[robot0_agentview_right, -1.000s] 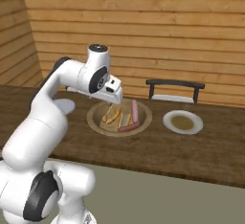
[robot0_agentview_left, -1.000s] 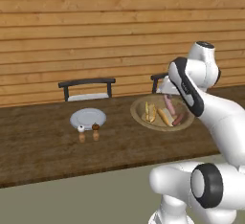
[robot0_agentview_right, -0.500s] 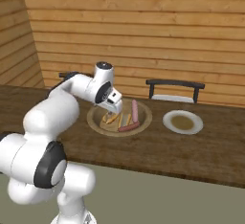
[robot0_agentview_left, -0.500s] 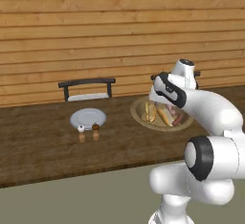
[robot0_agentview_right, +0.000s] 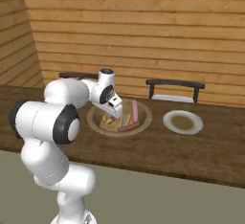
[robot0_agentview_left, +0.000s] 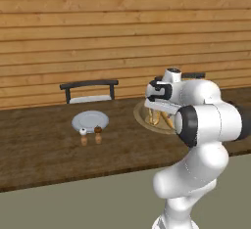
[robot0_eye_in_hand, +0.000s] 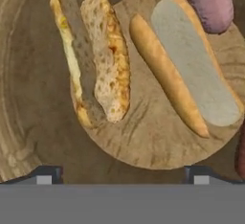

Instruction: Place one bun and one sausage from the bowl on each plate.

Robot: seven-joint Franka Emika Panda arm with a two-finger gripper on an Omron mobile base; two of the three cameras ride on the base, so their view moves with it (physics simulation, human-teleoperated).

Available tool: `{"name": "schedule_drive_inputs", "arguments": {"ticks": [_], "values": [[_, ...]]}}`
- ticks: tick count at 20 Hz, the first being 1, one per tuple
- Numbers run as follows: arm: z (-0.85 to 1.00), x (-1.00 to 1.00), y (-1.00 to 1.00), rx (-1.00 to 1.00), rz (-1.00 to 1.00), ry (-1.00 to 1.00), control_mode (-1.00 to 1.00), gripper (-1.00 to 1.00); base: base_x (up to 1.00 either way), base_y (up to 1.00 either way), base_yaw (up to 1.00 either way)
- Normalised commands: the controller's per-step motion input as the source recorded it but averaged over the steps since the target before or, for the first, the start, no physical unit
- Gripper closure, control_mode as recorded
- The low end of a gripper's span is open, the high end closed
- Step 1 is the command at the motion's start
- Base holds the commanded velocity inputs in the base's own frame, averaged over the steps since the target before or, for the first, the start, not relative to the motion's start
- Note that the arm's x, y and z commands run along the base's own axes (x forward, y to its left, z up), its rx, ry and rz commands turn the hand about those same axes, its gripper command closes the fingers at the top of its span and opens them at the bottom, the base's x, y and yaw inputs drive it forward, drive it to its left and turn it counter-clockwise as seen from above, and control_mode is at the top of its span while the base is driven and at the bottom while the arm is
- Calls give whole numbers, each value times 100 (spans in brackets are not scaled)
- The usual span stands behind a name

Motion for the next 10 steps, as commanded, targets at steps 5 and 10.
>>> {"name": "schedule_drive_inputs", "arguments": {"ticks": [5,10], "values": [[-54,47,0,0,-1,3,-100,-100,0,0,0],[-42,47,0,0,-1,0,-100,-100,0,0,0]]}}
